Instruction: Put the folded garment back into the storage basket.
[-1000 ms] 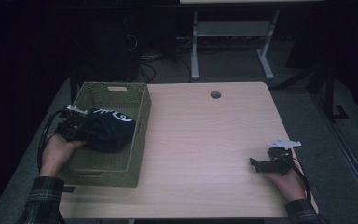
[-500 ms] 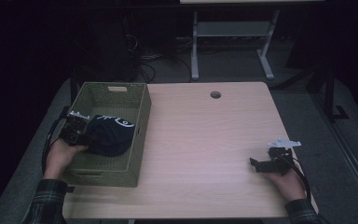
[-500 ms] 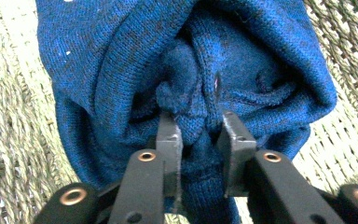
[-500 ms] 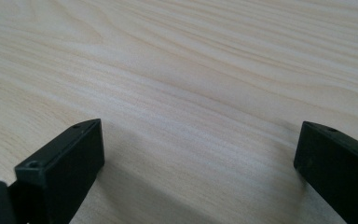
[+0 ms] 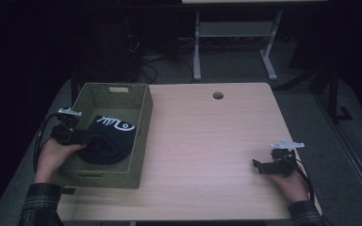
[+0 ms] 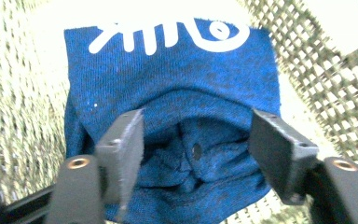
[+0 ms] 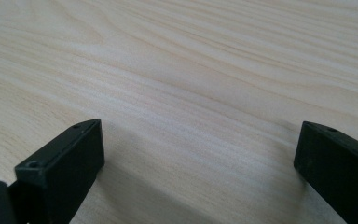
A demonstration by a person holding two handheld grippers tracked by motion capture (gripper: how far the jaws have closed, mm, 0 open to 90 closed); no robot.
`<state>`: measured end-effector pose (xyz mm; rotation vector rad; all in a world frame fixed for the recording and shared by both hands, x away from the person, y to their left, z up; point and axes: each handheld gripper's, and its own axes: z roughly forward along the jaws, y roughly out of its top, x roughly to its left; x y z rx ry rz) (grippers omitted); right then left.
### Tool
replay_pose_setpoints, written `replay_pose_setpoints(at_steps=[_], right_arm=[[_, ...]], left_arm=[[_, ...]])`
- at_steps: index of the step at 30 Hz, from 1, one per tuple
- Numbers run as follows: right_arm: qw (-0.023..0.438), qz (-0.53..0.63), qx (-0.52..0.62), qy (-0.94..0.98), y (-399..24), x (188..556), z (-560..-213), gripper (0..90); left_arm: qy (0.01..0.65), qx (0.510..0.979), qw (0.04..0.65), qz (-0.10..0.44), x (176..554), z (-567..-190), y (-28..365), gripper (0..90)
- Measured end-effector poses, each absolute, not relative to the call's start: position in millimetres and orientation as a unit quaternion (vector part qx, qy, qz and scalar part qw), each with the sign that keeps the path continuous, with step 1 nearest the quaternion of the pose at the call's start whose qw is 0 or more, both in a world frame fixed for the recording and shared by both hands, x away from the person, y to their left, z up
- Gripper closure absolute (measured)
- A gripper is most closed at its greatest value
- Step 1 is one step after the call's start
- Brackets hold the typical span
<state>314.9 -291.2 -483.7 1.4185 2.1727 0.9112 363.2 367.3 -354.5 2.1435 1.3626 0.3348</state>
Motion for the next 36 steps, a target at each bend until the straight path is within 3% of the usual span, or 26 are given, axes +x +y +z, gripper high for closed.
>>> replay_pose_setpoints(at_steps=[4, 8, 20, 36], right_arm=[[0.194, 0.325, 0.506, 0.775, -291.2, 314.9, -483.8, 1.1], [0.194, 0.325, 0.506, 0.775, -291.2, 314.9, -483.8, 1.1], [0.194, 0.325, 0.506, 0.775, -291.3, 314.9, -483.7, 1.1], [0.194, 0.325, 0.503, 0.777, -291.3, 314.9, -483.7, 1.1]], left_arm=[[0.510, 0.795, 0.298, 0.136, 361.7, -345.3, 361.3, 20.4], [0.505, 0.789, 0.318, 0.142, 359.8, -332.1, 346.1, 16.9], [0.448, 0.810, 0.354, 0.136, 360.6, -311.2, 285.1, 16.6], [0.390, 0.831, 0.380, 0.111, 366.1, -322.5, 197.2, 13.4]])
